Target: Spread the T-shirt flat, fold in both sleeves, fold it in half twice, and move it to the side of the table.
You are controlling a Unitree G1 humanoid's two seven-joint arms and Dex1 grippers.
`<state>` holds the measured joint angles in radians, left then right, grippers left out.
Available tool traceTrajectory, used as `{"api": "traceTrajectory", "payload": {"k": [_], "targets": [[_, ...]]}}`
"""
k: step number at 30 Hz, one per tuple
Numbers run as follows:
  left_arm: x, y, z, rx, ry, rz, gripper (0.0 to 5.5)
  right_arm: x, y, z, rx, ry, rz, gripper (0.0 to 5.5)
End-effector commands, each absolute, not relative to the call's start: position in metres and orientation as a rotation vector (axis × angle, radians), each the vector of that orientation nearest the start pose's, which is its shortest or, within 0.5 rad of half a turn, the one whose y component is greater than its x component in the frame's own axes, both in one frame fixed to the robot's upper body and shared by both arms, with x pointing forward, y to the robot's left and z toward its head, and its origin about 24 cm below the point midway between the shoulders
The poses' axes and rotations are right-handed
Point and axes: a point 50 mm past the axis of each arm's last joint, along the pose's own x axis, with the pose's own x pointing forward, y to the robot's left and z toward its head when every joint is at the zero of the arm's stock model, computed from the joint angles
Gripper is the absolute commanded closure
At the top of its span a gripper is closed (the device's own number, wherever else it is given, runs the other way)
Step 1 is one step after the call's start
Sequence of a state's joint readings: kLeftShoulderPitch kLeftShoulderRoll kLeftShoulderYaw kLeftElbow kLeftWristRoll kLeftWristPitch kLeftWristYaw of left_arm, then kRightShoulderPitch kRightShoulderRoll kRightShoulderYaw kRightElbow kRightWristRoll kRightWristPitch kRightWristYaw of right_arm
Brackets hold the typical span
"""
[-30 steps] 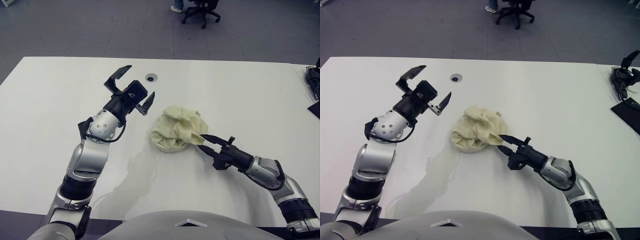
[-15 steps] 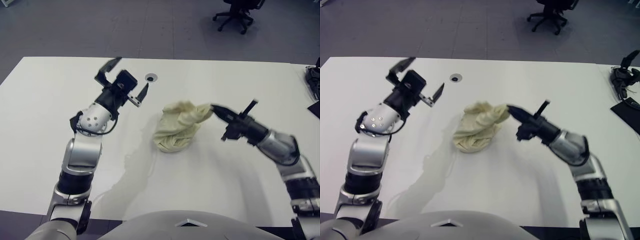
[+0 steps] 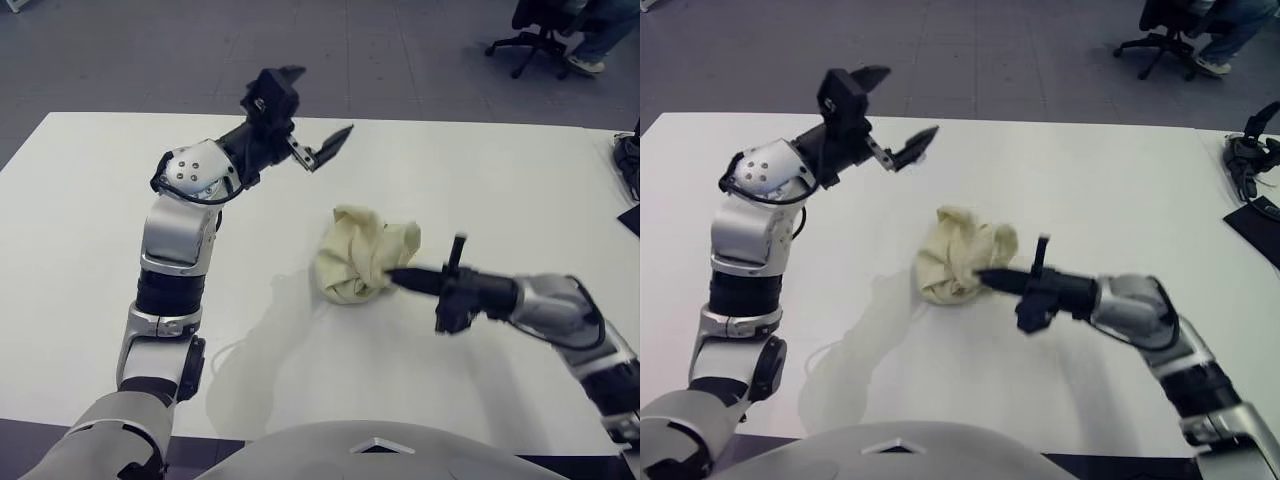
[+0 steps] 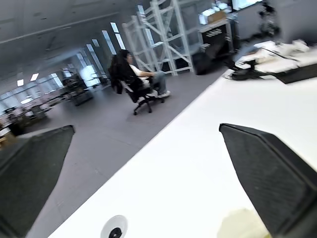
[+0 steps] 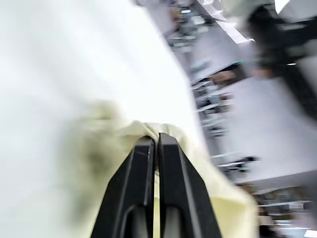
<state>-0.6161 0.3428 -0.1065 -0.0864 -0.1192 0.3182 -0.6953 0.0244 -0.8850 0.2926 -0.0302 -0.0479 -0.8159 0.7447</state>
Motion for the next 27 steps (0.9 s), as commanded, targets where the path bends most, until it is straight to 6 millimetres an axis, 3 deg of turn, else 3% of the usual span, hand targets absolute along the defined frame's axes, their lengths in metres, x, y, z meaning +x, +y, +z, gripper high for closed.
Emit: {"api": "traceTrajectory", "payload": {"k": [1, 8, 13, 19, 27], "targets": [[0.310, 0.099, 0.180, 0.525, -0.178, -1.065, 0.10, 0.191, -0.198, 0.077, -0.981, -0.248, 1.308, 5.47], [0.289, 0.080, 0.151, 0.847, -0.105, -1.441, 0.10, 0.198, -0.191, 0.078, -0.962, -0.246, 1.291, 5.47], [0.303, 0.062, 0.139, 1.013, -0.172, -1.398, 0.10, 0.198, -0.187, 0.078, -0.947, -0.247, 1.276, 5.47], [0.313, 0.055, 0.133, 1.040, -0.184, -1.381, 0.13, 0.196, -0.182, 0.077, -0.919, -0.251, 1.269, 5.49], [0.322, 0.047, 0.124, 1.060, -0.137, -1.427, 1.48, 0.195, -0.178, 0.077, -0.904, -0.259, 1.263, 5.50]]}}
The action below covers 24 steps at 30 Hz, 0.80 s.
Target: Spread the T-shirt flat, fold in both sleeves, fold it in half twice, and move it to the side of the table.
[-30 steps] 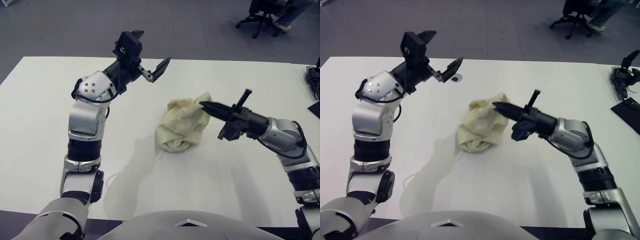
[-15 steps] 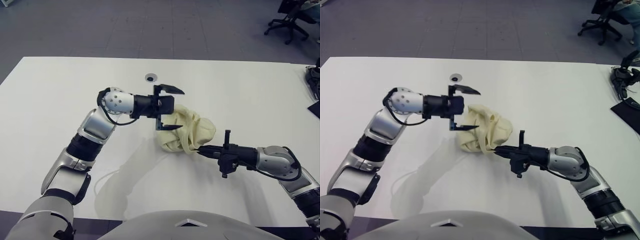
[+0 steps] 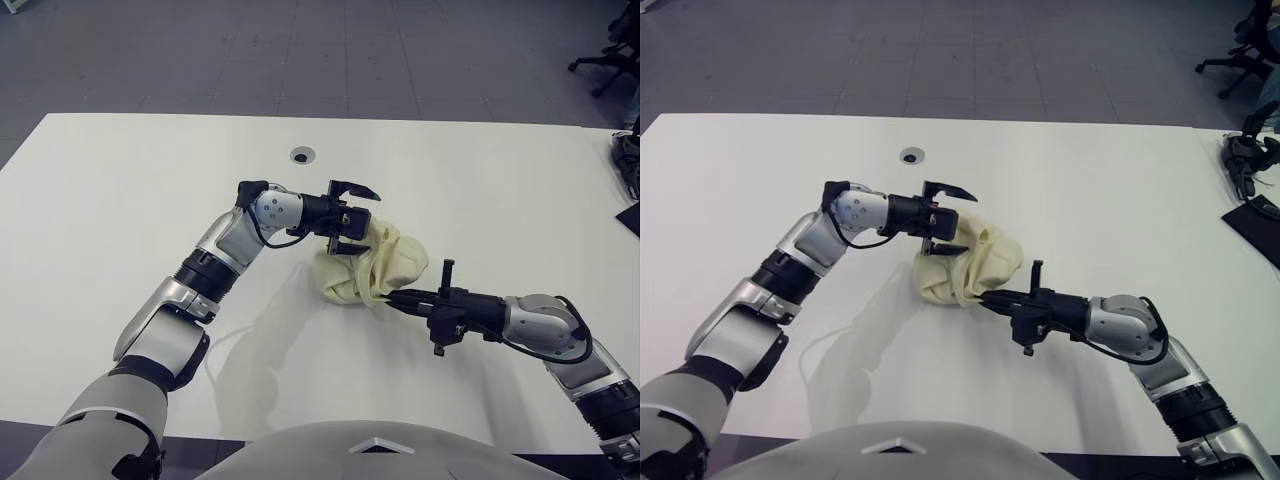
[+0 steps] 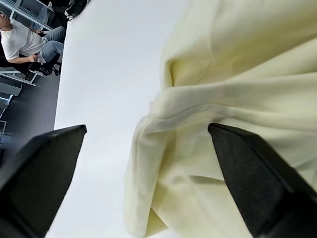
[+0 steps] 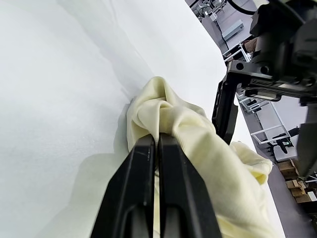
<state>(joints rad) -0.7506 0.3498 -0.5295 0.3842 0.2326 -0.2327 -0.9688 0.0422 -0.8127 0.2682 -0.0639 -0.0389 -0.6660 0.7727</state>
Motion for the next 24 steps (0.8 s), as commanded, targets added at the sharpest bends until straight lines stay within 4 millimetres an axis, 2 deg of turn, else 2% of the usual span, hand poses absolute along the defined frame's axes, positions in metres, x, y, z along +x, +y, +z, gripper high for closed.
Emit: {"api": "traceTrajectory", "payload": {"k": [1, 5, 18, 21, 24], "targets": [[0.321, 0.046, 0.124, 1.047, -0.126, -1.441, 1.67, 0.195, -0.177, 0.077, -0.902, -0.259, 1.265, 5.50], [0.319, 0.042, 0.120, 0.976, -0.076, -1.491, 2.48, 0.194, -0.176, 0.077, -0.896, -0.262, 1.260, 5.50], [0.316, 0.045, 0.118, 0.960, -0.016, -1.532, 4.88, 0.192, -0.173, 0.077, -0.866, -0.269, 1.246, 5.50], [0.318, 0.050, 0.128, 0.919, -0.053, -1.482, 5.47, 0.196, -0.172, 0.081, -0.794, -0.268, 1.199, 5.50], [0.328, 0.066, 0.150, 0.777, -0.096, -1.347, 5.49, 0.207, -0.171, 0.095, -0.668, -0.277, 1.104, 5.50]]}}
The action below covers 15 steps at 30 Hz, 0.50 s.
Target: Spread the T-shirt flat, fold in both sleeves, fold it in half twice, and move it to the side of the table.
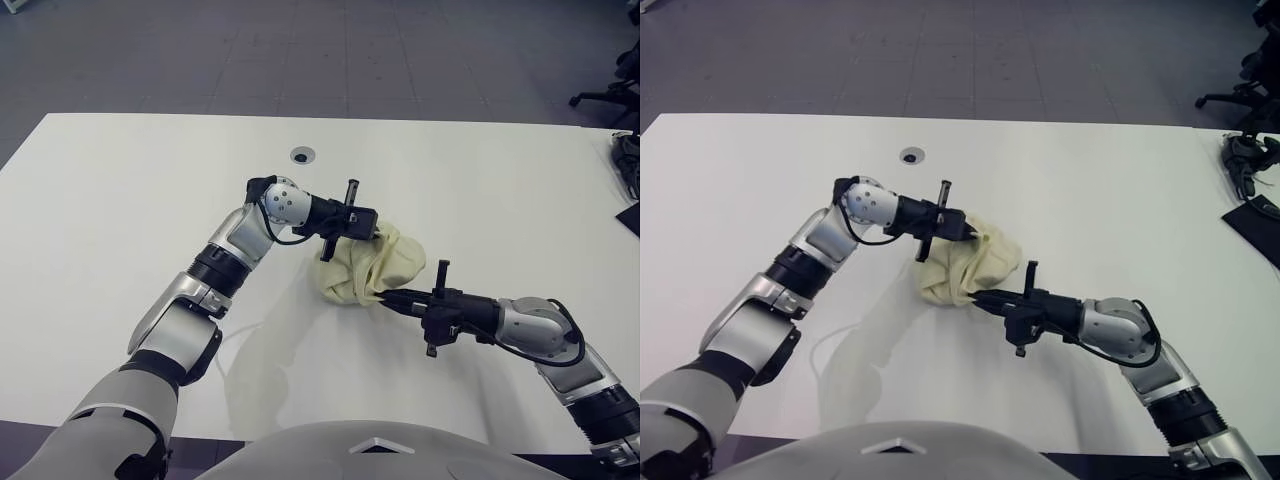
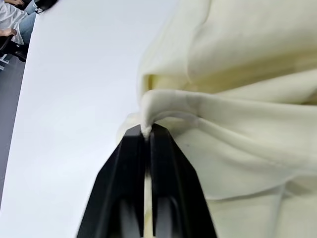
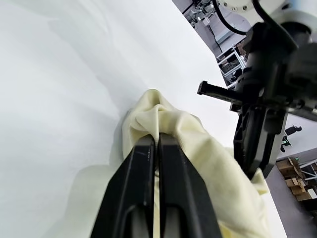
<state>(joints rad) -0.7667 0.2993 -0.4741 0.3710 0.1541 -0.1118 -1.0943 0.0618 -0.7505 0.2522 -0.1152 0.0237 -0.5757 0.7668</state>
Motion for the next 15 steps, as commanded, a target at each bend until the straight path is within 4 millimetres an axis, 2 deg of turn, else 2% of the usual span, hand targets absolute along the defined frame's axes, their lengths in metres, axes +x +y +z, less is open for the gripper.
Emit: {"api": "traceTrajectory", "payload": {"k": [1, 4, 6, 9, 12, 15], "targets": [[0.332, 0.077, 0.158, 0.743, -0.106, -1.285, 5.49, 0.212, -0.173, 0.100, -0.633, -0.279, 1.067, 5.50], [0.343, 0.111, 0.193, 0.662, -0.167, -1.082, 5.49, 0.230, -0.183, 0.123, -0.541, -0.299, 0.941, 5.50], [0.351, 0.136, 0.228, 0.658, -0.222, -0.930, 5.49, 0.252, -0.194, 0.156, -0.400, -0.355, 0.803, 5.50], [0.363, 0.163, 0.286, 0.701, -0.300, -0.718, 5.49, 0.284, -0.210, 0.209, -0.341, -0.438, 0.668, 5.50], [0.369, 0.170, 0.324, 0.790, -0.358, -0.603, 5.49, 0.309, -0.219, 0.244, -0.380, -0.470, 0.598, 5.50], [0.377, 0.173, 0.350, 0.960, -0.398, -0.465, 5.49, 0.334, -0.225, 0.273, -0.500, -0.493, 0.528, 5.50]]}}
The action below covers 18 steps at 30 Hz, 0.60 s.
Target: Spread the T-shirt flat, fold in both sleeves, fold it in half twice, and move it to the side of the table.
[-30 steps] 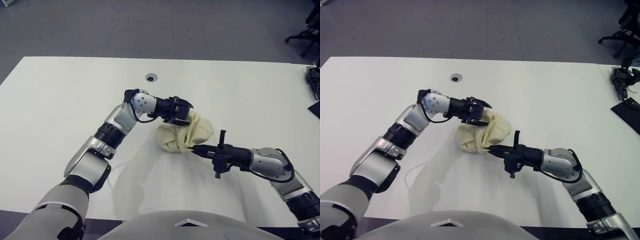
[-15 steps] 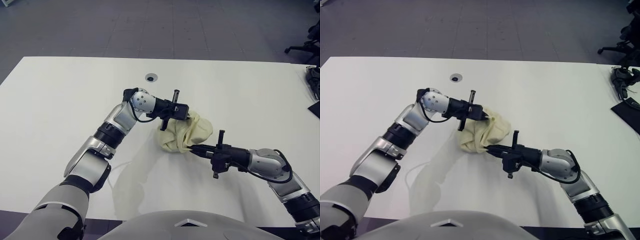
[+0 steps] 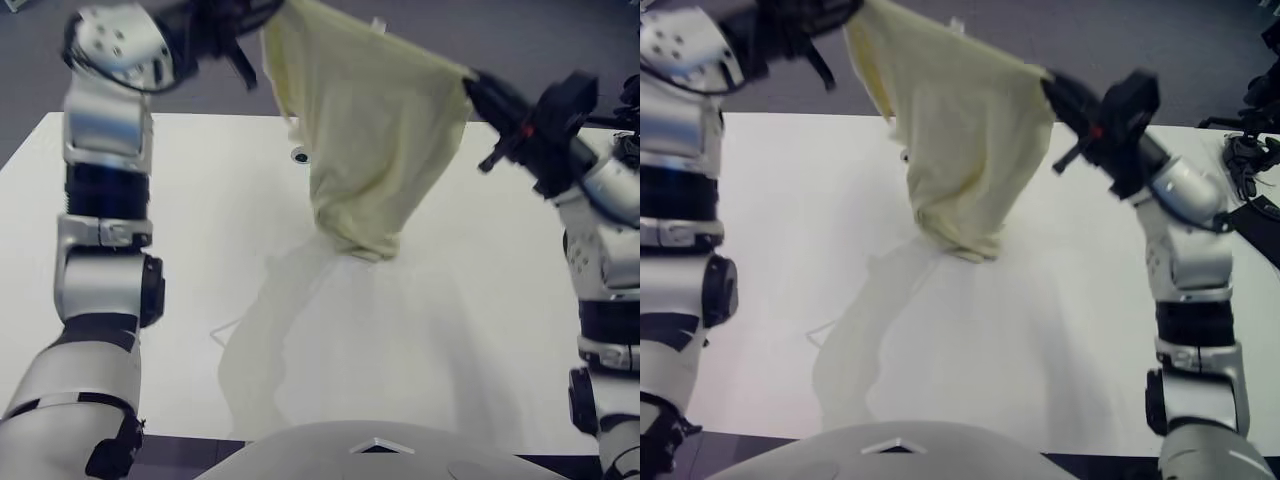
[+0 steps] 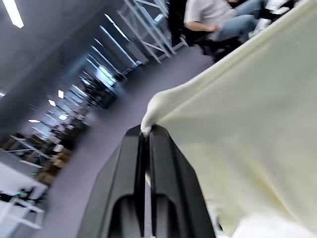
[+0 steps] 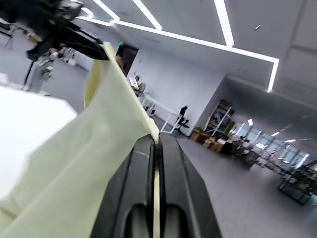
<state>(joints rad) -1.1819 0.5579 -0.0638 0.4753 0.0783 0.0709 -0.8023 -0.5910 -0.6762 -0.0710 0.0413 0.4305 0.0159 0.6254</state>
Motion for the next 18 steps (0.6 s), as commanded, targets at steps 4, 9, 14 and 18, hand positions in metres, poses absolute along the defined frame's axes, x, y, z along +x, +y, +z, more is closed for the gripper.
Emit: {"api": "traceTrajectory", "payload": {"k": [4, 9, 14, 18], "targets": [[0.386, 0.176, 0.365, 1.147, -0.424, -0.315, 5.49, 0.359, -0.229, 0.310, -0.661, -0.553, 0.417, 5.50], [0.390, 0.185, 0.379, 1.343, -0.439, -0.175, 5.49, 0.369, -0.237, 0.351, -0.806, -0.622, 0.282, 5.50], [0.386, 0.182, 0.408, 1.497, -0.490, -0.059, 5.49, 0.366, -0.243, 0.389, -0.920, -0.678, 0.137, 5.50], [0.385, 0.178, 0.407, 1.530, -0.508, -0.096, 5.49, 0.364, -0.240, 0.396, -0.975, -0.712, 0.132, 5.50]]}}
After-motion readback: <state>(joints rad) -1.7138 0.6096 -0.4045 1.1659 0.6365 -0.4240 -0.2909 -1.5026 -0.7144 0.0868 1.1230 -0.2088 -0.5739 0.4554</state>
